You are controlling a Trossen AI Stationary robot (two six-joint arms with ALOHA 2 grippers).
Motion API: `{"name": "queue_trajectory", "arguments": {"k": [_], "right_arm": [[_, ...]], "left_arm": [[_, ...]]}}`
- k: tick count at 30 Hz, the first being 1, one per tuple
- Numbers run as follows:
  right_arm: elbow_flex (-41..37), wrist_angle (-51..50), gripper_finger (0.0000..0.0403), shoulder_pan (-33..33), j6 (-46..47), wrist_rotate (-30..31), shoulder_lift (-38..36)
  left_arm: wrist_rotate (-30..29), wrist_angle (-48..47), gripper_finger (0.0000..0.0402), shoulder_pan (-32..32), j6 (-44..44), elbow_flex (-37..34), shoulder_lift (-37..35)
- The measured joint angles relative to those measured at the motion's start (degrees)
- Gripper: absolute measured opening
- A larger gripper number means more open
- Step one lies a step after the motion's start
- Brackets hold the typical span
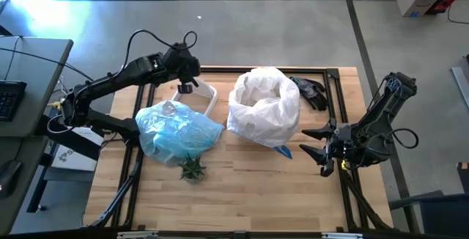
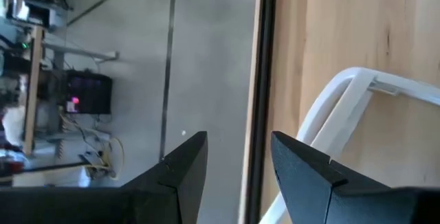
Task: Place trash/remove bag and relplace
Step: Close the trash bin using the trash bin lid
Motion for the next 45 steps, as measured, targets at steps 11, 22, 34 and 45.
{"name": "queue_trajectory", "arguments": {"k": [11, 22, 34, 45], "right_arm": [[0.0, 0.0, 0.0232, 0.0, 0.0, 0.0, 0.0], [0.0, 0.0, 0.0232, 0.0, 0.0, 0.0, 0.0], [0.0, 0.0, 0.0232, 0.0, 0.0, 0.0, 0.0], [0.0, 0.0, 0.0232, 0.0, 0.0, 0.0, 0.0]], "left_arm": [[-1.6, 1.7, 0.0145, 1.8, 2.9, 0.0, 0.0], [-5.8, 1.4, 0.0145, 5.7, 3.4, 0.0, 0.2], [8.2, -4.0, 0.0145, 8.9, 9.8, 0.0, 1.6], [9.9, -5.5, 0.0145, 10.2, 13.5, 0.1, 7.6]]}}
